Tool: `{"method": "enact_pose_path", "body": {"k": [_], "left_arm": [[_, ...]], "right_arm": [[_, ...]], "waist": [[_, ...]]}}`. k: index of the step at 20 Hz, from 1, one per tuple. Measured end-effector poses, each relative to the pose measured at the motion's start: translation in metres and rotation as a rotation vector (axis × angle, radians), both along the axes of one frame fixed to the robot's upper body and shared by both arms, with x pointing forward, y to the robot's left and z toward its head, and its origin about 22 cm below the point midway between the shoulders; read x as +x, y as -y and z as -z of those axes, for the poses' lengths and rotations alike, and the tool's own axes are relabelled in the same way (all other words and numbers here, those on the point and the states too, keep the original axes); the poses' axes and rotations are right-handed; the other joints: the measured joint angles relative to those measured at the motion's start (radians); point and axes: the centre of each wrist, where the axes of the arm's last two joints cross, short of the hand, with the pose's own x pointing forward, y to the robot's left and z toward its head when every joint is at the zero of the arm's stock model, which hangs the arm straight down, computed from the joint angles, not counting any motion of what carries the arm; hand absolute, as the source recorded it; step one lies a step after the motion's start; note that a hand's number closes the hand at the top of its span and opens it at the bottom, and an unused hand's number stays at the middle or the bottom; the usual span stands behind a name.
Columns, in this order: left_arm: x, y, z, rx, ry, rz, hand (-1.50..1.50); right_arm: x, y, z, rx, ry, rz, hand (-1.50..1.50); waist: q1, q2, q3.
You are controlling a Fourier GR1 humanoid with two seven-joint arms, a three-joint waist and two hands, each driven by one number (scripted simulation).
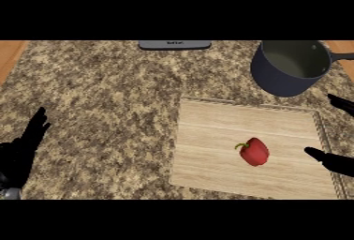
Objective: Pick the bell pepper from the tray and place it in the pot
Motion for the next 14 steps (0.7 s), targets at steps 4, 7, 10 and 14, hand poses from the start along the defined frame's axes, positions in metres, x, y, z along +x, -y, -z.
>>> {"method": "enact_pose_path", "body": {"k": [4, 7, 10, 14], "left_arm": [[0.002, -0.001, -0.004, -0.016, 0.010, -0.002, 0.00], [0.007, 0.005, -0.010, -0.015, 0.016, 0.000, 0.00], [0.009, 0.008, -0.011, -0.015, 0.016, 0.005, 0.00], [0.011, 0.010, -0.012, -0.014, 0.020, 0.017, 0.00]], "right_arm": [[-0.018, 0.000, -0.016, -0.075, -0.038, -0.028, -1.50], [-0.022, -0.012, -0.034, -0.153, -0.101, -0.049, -1.50], [-0.020, -0.031, -0.056, -0.229, -0.164, -0.067, -1.50], [-0.017, -0.054, -0.079, -0.366, -0.282, -0.072, -1.50]], "waist": [[0.009, 0.004, -0.001], [0.014, 0.006, -0.001], [0.020, 0.007, -0.001], [0.032, 0.009, -0.003]]}}
